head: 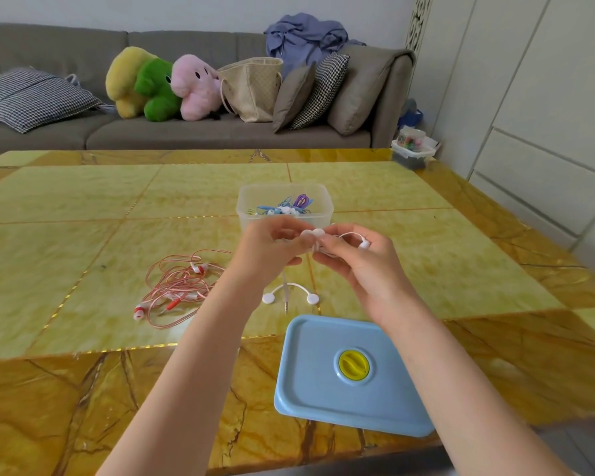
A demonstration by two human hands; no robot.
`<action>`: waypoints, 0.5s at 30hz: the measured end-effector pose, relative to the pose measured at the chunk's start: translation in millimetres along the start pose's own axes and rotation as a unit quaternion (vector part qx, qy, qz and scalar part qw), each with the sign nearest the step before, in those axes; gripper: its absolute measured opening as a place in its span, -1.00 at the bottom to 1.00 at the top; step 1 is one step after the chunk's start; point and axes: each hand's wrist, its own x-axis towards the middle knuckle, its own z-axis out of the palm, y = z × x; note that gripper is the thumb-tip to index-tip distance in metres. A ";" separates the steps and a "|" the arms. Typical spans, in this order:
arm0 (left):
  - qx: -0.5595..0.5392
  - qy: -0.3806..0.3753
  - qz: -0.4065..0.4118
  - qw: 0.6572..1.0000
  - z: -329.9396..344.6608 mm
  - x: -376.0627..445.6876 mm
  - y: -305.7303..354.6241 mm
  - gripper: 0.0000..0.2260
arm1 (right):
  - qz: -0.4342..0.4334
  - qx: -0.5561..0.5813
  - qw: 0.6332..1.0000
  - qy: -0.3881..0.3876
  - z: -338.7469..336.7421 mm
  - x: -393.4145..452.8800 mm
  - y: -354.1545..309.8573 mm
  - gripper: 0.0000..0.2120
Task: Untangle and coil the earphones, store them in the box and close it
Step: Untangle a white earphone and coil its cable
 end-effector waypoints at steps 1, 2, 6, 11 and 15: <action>-0.014 -0.004 -0.007 1.000 -0.5 -0.4 -0.1 -0.93 | 0.004 0.007 1.000 0.001 -0.5 0.2 -1.2 -0.90; -0.029 -0.006 -0.015 0.999 -0.9 -0.8 0.1 -0.94 | 0.007 0.015 1.000 0.003 -1.4 0.6 -2.3 -0.89; -0.058 0.044 -0.034 0.997 3.1 -0.4 -0.5 -0.92 | 0.031 0.012 0.999 0.032 -0.2 2.8 1.0 -0.95; 0.054 0.070 0.019 0.996 19.1 -2.2 -2.7 -0.82 | 0.025 -0.047 0.995 0.089 1.1 5.9 6.4 -0.96; 0.011 0.047 0.034 0.998 11.1 -0.6 0.0 -0.82 | 0.019 0.003 1.000 0.020 -1.1 4.0 2.0 -0.90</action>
